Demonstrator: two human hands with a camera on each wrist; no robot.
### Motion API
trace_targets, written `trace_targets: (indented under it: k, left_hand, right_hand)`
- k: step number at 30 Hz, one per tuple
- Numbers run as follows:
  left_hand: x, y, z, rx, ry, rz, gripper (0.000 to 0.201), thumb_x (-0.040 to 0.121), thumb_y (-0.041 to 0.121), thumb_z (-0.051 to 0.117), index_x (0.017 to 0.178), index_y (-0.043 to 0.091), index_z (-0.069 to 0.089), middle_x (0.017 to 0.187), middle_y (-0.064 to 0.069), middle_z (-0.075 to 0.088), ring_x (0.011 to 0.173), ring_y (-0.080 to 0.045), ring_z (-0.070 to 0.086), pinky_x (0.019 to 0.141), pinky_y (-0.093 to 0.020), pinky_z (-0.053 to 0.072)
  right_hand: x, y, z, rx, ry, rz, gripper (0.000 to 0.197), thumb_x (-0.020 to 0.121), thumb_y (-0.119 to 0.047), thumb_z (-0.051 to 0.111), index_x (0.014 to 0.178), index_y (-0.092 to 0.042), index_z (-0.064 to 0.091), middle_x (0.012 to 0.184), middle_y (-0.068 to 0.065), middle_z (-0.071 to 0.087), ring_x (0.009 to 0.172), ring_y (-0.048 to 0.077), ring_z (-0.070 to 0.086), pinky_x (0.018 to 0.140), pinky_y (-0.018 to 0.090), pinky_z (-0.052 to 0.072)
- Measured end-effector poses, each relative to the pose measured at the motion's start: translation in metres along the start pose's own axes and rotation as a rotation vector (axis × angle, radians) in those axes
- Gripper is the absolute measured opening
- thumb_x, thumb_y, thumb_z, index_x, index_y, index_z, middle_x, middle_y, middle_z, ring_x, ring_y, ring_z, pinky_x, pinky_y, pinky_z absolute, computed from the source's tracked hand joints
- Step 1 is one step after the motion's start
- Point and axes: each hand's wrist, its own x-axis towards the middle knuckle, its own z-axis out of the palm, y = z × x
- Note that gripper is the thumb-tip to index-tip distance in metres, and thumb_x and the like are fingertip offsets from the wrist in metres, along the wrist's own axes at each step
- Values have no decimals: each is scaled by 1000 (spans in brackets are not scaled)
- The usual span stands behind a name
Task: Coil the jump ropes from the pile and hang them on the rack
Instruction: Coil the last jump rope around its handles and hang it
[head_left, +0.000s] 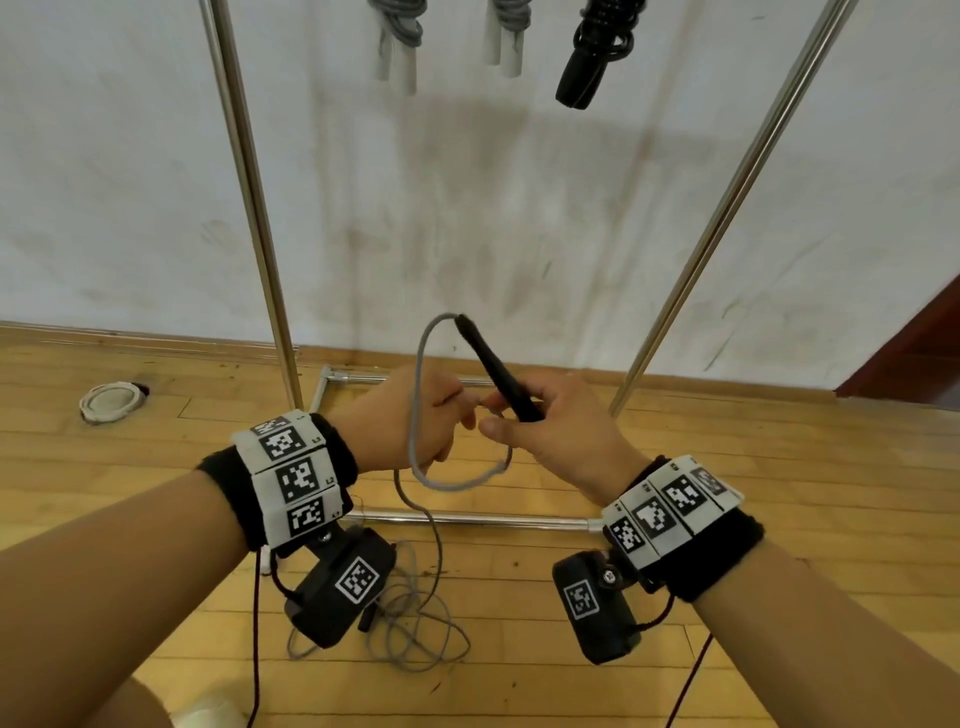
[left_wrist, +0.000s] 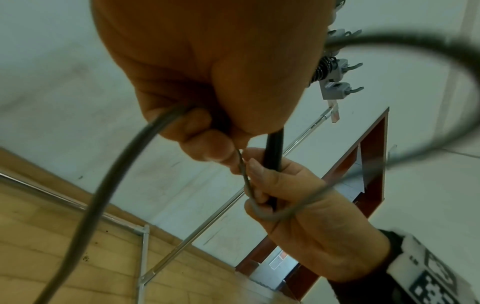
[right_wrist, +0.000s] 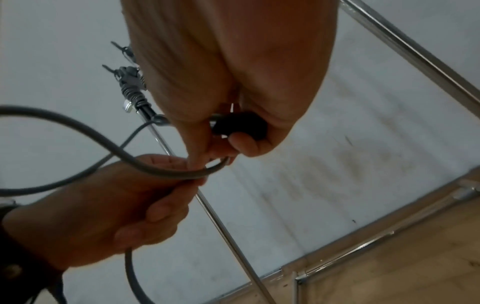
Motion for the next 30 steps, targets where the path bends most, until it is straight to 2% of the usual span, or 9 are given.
trace_targets:
  k: [3, 6, 9, 12, 15, 19, 23, 27, 30]
  left_hand:
    - [-2, -5, -1, 0, -53, 47, 32, 104, 34, 43, 84, 19, 64, 56, 8, 63, 43, -4, 55, 47, -21, 49]
    - [-3, -14, -7, 50, -95, 51, 24, 101, 35, 49, 87, 23, 65, 61, 8, 63, 51, -4, 58, 54, -25, 54]
    - [-4, -26, -15, 102, -137, 11, 23, 101, 33, 50, 84, 25, 63, 69, 5, 62, 56, -2, 56, 57, -23, 50]
    - [-7, -39, -21, 97, -158, -31, 21, 101, 30, 49, 83, 28, 60, 79, 5, 66, 66, -1, 61, 65, -21, 49]
    - [-9, -51, -25, 191, -195, -106, 20, 102, 32, 46, 87, 28, 59, 79, 7, 65, 63, 5, 58, 56, -10, 42]
    - [-14, -67, -33, 305, -273, -195, 24, 103, 34, 43, 87, 28, 60, 79, 6, 64, 70, -5, 59, 64, -19, 42]
    - [-16, -65, -42, 280, -113, -146, 17, 100, 33, 51, 86, 29, 60, 76, 8, 65, 69, -4, 61, 65, -22, 43]
    - [-12, -42, -37, 296, -13, -47, 18, 98, 35, 56, 93, 24, 70, 72, 9, 65, 67, -4, 61, 62, -23, 46]
    - [-8, -20, -26, 290, 23, 21, 23, 98, 36, 56, 94, 21, 72, 71, 9, 66, 64, -3, 61, 59, -17, 48]
  right_hand:
    - [3, 4, 2, -65, 42, -47, 11, 80, -27, 79, 84, -32, 70, 75, -10, 67, 73, 10, 65, 72, 33, 54]
    - [6, 7, -2, -181, 29, -59, 13, 84, -30, 74, 73, -32, 67, 59, -13, 57, 54, 1, 52, 57, 23, 42]
    - [12, 10, -13, -191, 66, -3, 14, 88, -28, 70, 76, -28, 64, 53, -14, 54, 44, -1, 49, 50, 18, 37]
    - [16, 13, -28, -209, 95, 0, 12, 89, -27, 68, 79, -22, 66, 56, -10, 54, 45, 1, 47, 52, 26, 41]
    - [21, 17, -43, -221, 179, 17, 11, 89, -26, 69, 78, -22, 67, 60, -8, 58, 50, 6, 50, 54, 31, 46]
    - [29, 30, -78, -195, 415, 86, 15, 86, -28, 69, 73, -21, 66, 58, -8, 57, 48, 3, 51, 54, 27, 41]
    - [24, 47, -96, -173, 437, 155, 11, 84, -21, 71, 74, -23, 68, 68, -1, 63, 59, 13, 56, 55, 25, 42]
    - [20, 47, -81, -124, 379, 203, 15, 81, -13, 71, 92, -22, 69, 78, -3, 64, 55, 6, 56, 48, 19, 43]
    - [16, 32, -62, -35, 308, 157, 14, 82, -17, 73, 93, -25, 69, 78, -5, 64, 51, -2, 55, 50, 16, 45]
